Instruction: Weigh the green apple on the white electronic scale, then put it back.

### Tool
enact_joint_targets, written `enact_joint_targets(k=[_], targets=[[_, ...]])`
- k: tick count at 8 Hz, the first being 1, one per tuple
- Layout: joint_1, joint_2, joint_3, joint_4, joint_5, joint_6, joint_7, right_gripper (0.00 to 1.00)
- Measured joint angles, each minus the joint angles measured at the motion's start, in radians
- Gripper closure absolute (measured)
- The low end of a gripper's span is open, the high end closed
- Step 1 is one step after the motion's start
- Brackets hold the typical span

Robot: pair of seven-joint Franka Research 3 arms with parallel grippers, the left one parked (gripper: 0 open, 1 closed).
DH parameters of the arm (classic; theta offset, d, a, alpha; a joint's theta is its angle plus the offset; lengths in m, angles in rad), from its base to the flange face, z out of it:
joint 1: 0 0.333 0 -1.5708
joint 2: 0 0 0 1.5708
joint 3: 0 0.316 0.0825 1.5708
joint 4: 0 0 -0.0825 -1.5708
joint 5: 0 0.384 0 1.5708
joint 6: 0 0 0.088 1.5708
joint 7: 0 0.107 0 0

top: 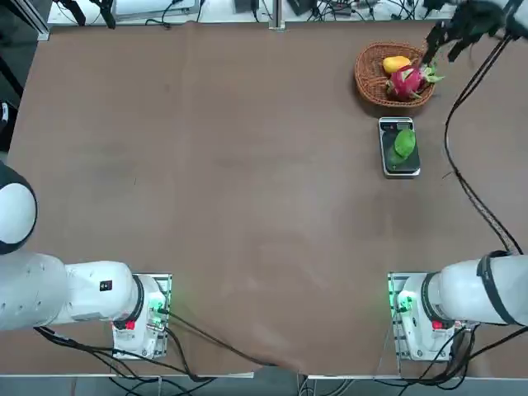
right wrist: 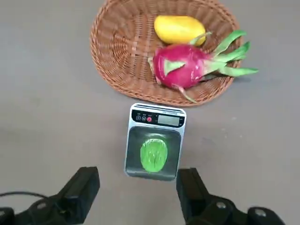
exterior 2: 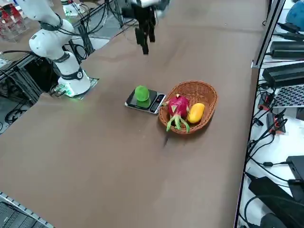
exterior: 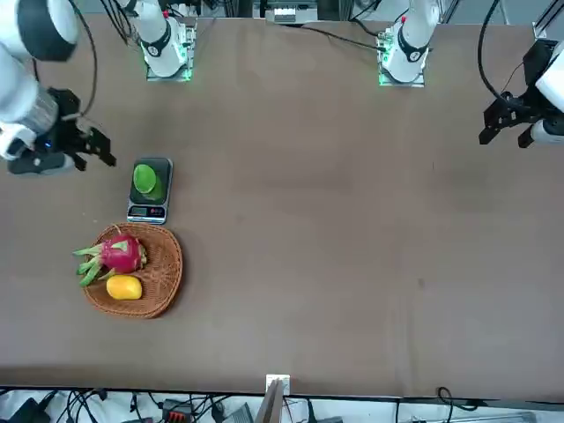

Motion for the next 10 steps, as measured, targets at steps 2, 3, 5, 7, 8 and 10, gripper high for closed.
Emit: enact_joint_targets(k=[2,3,5,7,8,10], targets=[[0.000,-0.054,-0.001,0.023,0.000,-0.066,0.002,0.00],[0.000,-0.085,-0.001,0.024,0.000,-0.091,0.004,0.00],[0.000,-0.123,-0.001,0.024,0.000,-0.121,0.005,0.00],[0.000,-0.119,-0.001,0.013,0.000,-0.120,0.006,0.00],[-0.001,-0.104,-0.001,-0.008,0.000,-0.097,0.006,0.00],[-0.003,-0.049,-0.002,-0.106,0.000,0.049,0.006,0.00]])
